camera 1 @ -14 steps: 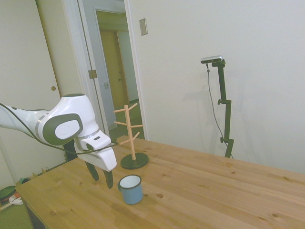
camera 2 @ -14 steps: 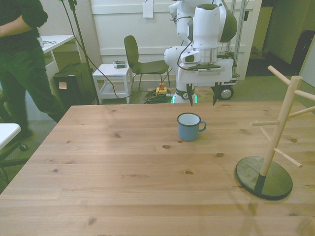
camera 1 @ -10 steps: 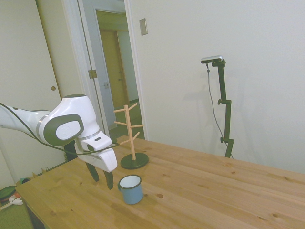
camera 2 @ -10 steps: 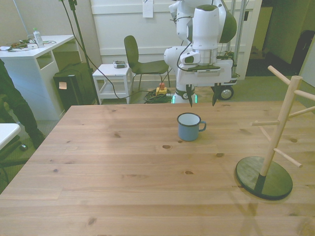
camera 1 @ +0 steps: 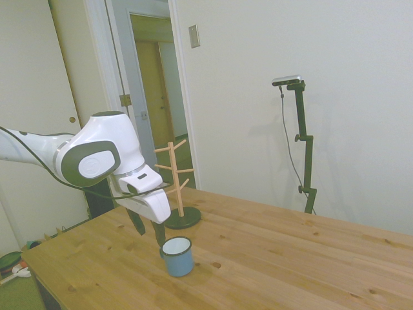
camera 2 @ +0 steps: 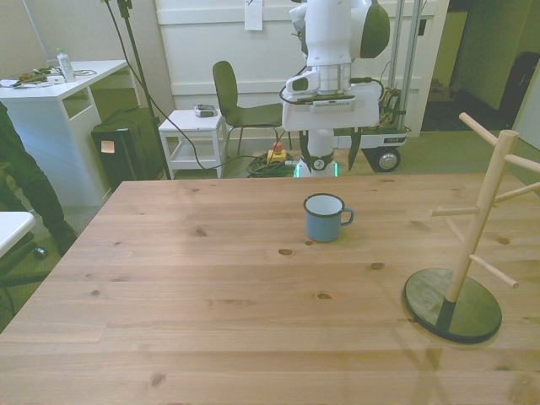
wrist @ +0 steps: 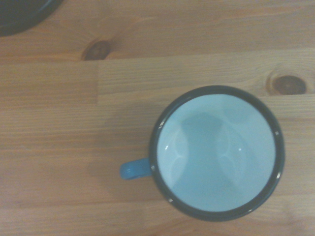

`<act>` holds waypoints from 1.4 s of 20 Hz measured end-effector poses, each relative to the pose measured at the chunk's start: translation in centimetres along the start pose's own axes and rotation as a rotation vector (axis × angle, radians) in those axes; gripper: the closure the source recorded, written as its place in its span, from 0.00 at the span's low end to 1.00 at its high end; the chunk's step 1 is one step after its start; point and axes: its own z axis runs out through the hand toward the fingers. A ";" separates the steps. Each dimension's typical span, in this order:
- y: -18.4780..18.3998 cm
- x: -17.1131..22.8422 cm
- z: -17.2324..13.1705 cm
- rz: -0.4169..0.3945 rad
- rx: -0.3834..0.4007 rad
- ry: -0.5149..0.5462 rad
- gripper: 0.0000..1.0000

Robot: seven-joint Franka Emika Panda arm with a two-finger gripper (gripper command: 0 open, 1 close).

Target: Hang the mug

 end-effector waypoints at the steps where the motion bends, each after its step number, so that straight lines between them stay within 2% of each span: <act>1: 0.1 0.8 0.4 0.007 -0.004 -0.004 0.00; 6: -1.0 3.6 2.8 0.024 -0.021 -0.014 0.00; 13: -2.8 5.5 6.8 0.024 -0.048 -0.033 0.00; 14: -3.0 5.7 7.1 0.024 -0.050 -0.033 1.00; 21: -4.3 5.8 9.2 0.017 -0.063 -0.025 1.00; 28: -4.4 6.0 9.7 0.014 -0.064 -0.021 1.00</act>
